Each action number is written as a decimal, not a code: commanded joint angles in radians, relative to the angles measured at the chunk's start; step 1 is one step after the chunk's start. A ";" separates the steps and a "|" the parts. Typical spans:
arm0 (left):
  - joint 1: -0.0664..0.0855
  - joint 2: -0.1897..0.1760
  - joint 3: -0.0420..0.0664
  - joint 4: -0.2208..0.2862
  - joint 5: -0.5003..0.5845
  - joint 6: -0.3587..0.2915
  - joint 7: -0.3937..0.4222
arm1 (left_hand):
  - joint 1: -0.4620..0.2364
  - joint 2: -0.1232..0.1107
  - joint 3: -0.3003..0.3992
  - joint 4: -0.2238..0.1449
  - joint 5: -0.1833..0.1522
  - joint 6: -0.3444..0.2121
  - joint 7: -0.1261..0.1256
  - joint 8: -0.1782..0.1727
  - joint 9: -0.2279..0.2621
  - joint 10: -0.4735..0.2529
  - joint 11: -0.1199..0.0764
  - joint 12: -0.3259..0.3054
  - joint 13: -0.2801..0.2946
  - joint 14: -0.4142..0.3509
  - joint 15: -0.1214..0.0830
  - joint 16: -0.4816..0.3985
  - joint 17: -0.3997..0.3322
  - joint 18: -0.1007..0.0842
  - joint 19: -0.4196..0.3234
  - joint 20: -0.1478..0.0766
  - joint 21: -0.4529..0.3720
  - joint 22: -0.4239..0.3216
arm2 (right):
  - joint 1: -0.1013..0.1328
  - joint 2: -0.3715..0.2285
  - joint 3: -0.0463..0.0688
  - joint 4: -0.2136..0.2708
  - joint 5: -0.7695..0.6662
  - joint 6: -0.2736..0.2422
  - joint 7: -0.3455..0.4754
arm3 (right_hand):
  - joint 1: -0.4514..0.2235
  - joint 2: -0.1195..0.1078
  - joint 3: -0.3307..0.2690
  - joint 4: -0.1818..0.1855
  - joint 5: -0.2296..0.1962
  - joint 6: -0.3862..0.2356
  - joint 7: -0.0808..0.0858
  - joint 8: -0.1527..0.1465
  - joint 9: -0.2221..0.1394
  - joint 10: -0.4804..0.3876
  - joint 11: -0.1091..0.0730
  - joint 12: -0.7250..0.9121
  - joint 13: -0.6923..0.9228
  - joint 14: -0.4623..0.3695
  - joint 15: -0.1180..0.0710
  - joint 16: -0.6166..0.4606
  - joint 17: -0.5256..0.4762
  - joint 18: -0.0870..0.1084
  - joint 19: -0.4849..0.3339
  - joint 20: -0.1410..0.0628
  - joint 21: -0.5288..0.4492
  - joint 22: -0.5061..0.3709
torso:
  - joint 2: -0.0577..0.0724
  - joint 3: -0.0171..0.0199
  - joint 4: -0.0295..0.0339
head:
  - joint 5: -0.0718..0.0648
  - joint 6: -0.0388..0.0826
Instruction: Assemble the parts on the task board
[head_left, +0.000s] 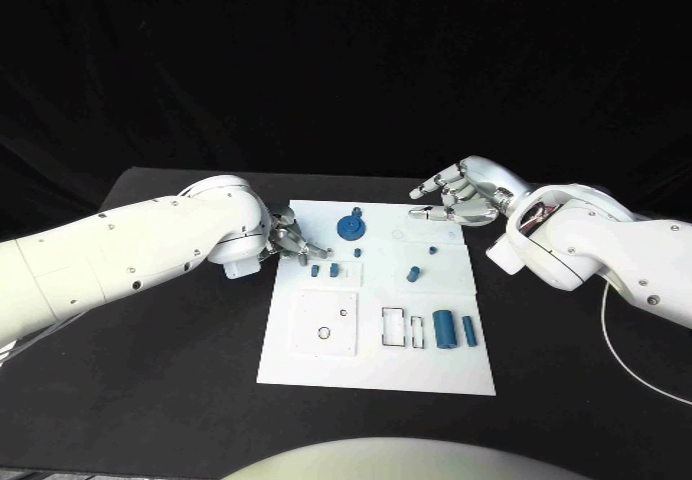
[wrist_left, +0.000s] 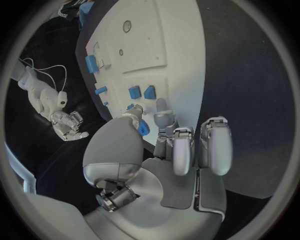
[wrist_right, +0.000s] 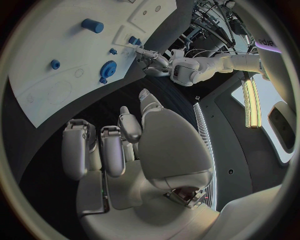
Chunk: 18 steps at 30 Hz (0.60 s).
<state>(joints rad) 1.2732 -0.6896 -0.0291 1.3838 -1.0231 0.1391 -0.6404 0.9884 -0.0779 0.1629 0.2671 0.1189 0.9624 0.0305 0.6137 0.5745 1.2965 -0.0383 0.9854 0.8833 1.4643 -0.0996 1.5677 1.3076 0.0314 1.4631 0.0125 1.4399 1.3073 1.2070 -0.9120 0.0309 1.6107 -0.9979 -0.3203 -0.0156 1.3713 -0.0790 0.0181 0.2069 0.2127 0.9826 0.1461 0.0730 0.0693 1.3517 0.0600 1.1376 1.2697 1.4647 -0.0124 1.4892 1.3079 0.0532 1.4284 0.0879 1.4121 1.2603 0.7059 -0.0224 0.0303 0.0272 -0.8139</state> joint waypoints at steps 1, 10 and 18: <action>0.001 -0.003 0.001 -0.002 0.142 -0.172 0.221 | 0.045 0.000 -0.033 0.018 0.002 -0.100 0.047 -0.042 -0.021 -0.188 0.043 -0.198 -0.185 0.044 0.040 -0.114 0.126 0.068 -0.112 0.026 -0.270 -0.106 | -0.001 0.000 0.000 0.000 -0.002 0.006 0.008 | -0.001 0.008 -0.008 0.000 0.008 0.001 0.000 -0.003 0.001 -0.005 -0.002 0.000 0.000 0.073 -0.005 -0.005 0.124 0.012 -0.008 0.000 -0.006 -0.002 | 0.000 0.0004 0.0002 | -0.001 0.002; 0.001 0.007 0.000 -0.028 0.129 -0.252 0.453 | 0.175 -0.019 -0.158 0.023 -0.023 -0.242 0.136 -0.098 -0.107 -0.393 0.130 -0.316 -0.307 -0.287 0.120 -0.667 -0.427 0.150 -0.353 0.111 -0.813 -0.539 | -0.002 0.001 0.000 -0.002 -0.002 0.007 0.007 | -0.002 0.008 -0.008 0.000 0.008 0.001 0.000 -0.003 0.000 -0.005 -0.002 0.000 0.000 0.073 -0.005 -0.005 0.124 0.012 -0.008 0.000 -0.006 -0.002 | 0.001 0.0003 -0.0004 | -0.001 0.003; -0.005 0.044 -0.008 -0.042 -0.048 -0.286 0.557 | 0.450 0.021 -0.115 -0.082 -0.037 -0.223 0.133 -0.115 -0.182 -0.405 0.131 -0.386 -0.418 -0.290 0.118 -0.750 -0.529 0.152 -0.304 0.110 -0.904 -0.624 | -0.003 0.000 0.000 0.000 -0.002 0.009 0.007 | -0.002 0.009 -0.008 0.001 0.009 0.002 0.000 -0.003 0.001 -0.004 -0.002 0.001 0.000 0.073 -0.005 -0.004 0.125 0.012 -0.008 0.000 -0.006 -0.001 | 0.001 -0.0003 -0.0008 | -0.009 0.008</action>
<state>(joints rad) 1.2698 -0.6498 -0.0368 1.3424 -0.9643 -0.0987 -0.1987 1.4249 -0.0594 0.0439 0.1932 0.0803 0.7342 0.1637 0.5026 0.3965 0.8915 0.0963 0.6052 0.4715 1.1674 0.0177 0.8219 0.7809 0.1797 1.1556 0.1223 0.5384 0.6858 1.2054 -0.9120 0.0306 1.6092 -0.9972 -0.3199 -0.0156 1.3713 -0.0790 0.0152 0.2098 0.2169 0.9826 0.1461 0.0730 0.0693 1.3517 0.0600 1.1376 1.2697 1.4647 -0.0125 1.4892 1.3077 0.0532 1.4284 0.0880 1.4121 1.2603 0.7070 -0.0223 0.0297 0.0225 -0.8076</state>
